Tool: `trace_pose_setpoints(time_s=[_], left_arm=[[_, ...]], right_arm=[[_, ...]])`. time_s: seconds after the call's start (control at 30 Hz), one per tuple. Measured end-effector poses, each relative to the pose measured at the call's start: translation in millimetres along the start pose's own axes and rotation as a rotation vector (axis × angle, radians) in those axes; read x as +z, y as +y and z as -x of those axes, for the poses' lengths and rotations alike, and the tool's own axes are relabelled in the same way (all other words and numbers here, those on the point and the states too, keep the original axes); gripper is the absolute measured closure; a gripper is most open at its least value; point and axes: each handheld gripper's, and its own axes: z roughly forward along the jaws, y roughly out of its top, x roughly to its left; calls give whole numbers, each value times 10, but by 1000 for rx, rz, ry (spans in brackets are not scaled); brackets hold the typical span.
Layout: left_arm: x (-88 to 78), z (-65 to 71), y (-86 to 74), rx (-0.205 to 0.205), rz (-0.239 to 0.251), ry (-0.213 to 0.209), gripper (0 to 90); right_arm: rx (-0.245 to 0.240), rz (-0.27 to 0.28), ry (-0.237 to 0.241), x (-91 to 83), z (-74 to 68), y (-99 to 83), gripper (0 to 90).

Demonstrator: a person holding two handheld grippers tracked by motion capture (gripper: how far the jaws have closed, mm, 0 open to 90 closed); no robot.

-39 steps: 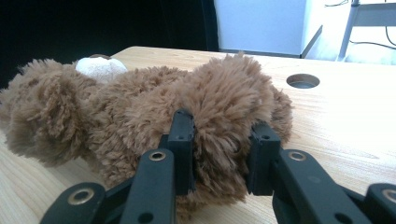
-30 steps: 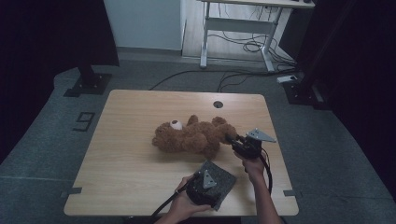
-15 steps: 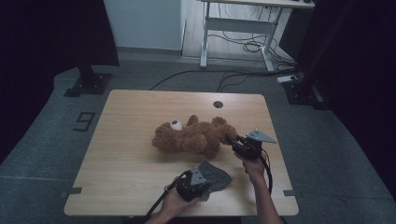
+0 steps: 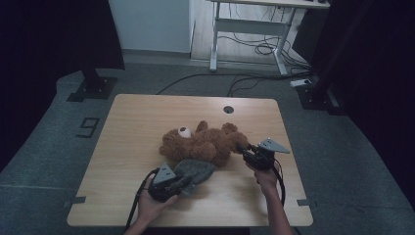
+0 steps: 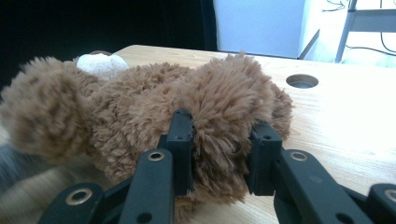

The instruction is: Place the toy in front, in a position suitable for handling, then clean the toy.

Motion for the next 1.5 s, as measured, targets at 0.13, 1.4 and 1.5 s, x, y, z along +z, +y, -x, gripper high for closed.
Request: trace_pose_setpoints(time_s=[0.13, 1.4, 1.5], left_arm=[[-159, -110, -75, -33, 25, 22, 746], [88, -167, 651, -38, 120, 90, 743], [421, -155, 711, -42, 81, 88, 743]], right_arm=[[-7, 0, 3, -13, -3, -9, 678], [16, 16, 41, -39, 26, -57, 672], [29, 20, 45, -34, 27, -64, 673]])
